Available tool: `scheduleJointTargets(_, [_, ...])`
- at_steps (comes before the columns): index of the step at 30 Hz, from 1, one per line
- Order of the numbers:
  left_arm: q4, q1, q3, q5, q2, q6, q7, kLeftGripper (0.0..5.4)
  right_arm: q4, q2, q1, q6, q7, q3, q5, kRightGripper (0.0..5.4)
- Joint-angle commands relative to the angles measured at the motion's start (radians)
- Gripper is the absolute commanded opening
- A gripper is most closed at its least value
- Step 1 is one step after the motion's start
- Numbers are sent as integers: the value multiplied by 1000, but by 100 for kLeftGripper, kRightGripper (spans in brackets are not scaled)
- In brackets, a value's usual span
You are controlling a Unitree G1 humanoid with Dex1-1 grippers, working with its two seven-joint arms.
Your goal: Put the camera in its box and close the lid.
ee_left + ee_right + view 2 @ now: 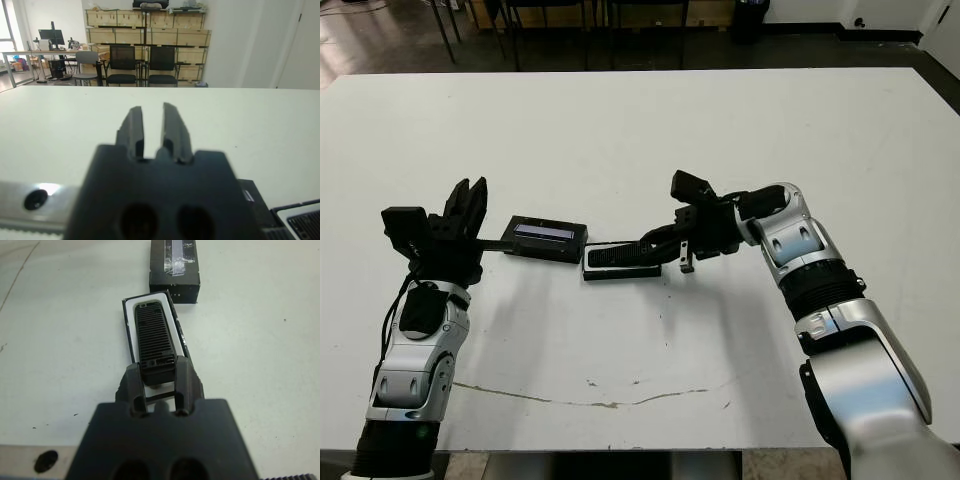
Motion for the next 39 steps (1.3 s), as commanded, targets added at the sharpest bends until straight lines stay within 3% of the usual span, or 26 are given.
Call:
scheduleJointTargets(1, [13,15,3,4,3,7,-1,0,-19,25,49,-18,-21,25,-19,1])
scheduleJointTargets(3, [13,14,3,3,3,8,0,0,-52,19,57,2,-37,22,-18,1])
scheduleJointTargets(6, [11,13,4,0,2,11,0,0,-116,-2,62,21,-43,6,-5,46])
scheduleJointTargets(11, [11,10,2,1,5,17,-2,0,-229,-64,74,-120,-158,11,-105,156])
scheduleJointTargets(14, [10,11,1,1,5,21,-2,0,-263,-90,88,-159,-221,16,-162,220])
scheduleJointTargets(18, [10,11,-1,8,5,21,3,0,-296,-109,112,-180,-259,11,-180,310])
scheduleJointTargets(25, [10,12,-1,5,5,16,-1,0,-385,-124,144,-162,-297,-64,-117,463])
scheduleJointTargets(28, [14,12,0,5,5,8,-2,0,-447,-69,205,-109,-393,-159,-23,532])
scheduleJointTargets(31, [11,13,0,6,5,15,1,0,-550,-21,287,-68,-531,-205,-6,533])
scheduleJointTargets(33, [8,15,2,1,4,17,-1,0,-598,-4,334,-85,-609,-201,-35,496])
scheduleJointTargets(39, [5,18,4,-3,7,18,-6,0,-646,-15,434,-246,-721,-126,-164,361])
